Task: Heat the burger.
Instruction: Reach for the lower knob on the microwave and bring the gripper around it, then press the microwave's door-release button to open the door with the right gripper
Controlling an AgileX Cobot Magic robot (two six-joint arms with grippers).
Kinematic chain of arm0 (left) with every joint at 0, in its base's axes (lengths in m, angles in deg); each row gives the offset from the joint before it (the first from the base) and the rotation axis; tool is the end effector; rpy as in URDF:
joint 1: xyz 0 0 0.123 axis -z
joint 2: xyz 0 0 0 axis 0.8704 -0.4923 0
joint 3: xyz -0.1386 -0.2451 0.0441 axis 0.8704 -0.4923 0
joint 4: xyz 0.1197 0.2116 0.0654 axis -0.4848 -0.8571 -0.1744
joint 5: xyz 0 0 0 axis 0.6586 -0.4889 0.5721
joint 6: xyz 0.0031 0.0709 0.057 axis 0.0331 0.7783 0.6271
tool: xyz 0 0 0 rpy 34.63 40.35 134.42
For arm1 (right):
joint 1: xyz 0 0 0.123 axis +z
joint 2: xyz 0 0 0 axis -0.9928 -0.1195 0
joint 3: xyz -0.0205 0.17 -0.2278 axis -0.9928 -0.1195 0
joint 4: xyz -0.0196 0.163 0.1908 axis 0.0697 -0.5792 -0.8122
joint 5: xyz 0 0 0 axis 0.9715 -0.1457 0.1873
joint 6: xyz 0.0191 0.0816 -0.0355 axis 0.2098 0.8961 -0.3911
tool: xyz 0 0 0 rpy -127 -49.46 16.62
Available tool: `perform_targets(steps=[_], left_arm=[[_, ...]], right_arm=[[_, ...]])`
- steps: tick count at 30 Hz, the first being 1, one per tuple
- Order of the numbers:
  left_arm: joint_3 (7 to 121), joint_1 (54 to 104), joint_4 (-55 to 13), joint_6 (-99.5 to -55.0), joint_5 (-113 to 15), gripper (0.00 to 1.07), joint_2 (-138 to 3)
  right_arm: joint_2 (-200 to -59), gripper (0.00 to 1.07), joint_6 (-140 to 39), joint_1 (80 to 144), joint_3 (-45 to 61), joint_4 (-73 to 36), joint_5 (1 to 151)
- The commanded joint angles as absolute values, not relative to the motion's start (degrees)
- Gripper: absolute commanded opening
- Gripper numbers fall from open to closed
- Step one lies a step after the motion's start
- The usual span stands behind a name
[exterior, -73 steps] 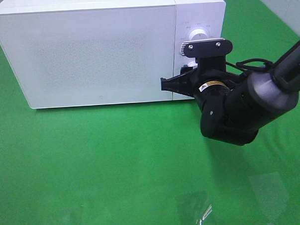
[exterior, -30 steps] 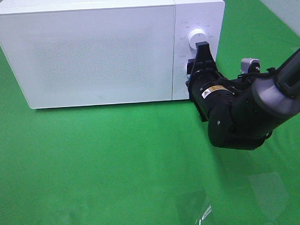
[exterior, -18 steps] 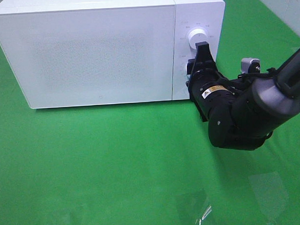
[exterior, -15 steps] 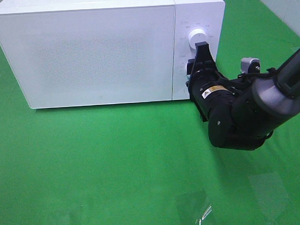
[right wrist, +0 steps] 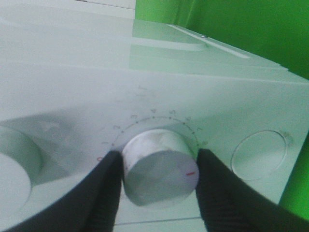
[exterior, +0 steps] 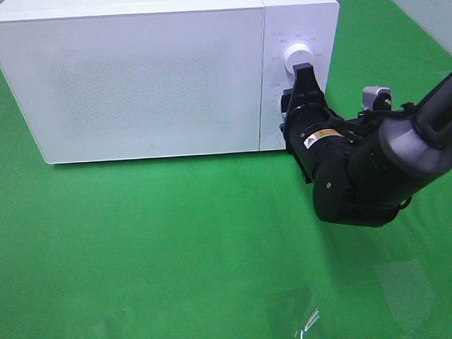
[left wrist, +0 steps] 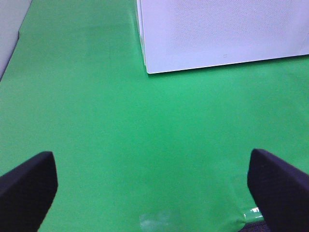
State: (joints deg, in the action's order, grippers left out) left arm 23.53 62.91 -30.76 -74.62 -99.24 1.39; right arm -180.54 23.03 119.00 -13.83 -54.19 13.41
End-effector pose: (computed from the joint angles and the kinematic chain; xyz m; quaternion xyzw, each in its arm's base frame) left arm -0.0088 -0.0063 0.2812 0.0678 0.8478 -0.0230 0.5255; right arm 0.3213 0.1728 0.1134 0.4675 0.5806 0.4505 0.4913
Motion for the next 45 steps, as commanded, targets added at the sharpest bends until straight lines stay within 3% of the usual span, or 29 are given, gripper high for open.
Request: perform_targets(steps=[1,13,25,45], left_arm=[[23.5,62.8,-30.5,-74.8,-98.9,1.0,2.8],[23.5,62.8,-30.5,-74.8,-98.9,1.0,2.8],[23.5,62.8,-30.5,-74.8,-98.9,1.0,2.8],[23.5,62.8,-30.5,-74.8,-98.9,1.0,2.8]], right_arm=[[-179.5,0.52,21.0,119.3,-11.4,-48.0,8.1],[-176.4,0.76,17.1,119.3,-15.2,-45.8,15.4],[-168.6,0.76,7.8,119.3,-21.8,-41.7,28.9],[-149.1,0.76,-46.1,119.1,-23.3,-39.9,67.4]])
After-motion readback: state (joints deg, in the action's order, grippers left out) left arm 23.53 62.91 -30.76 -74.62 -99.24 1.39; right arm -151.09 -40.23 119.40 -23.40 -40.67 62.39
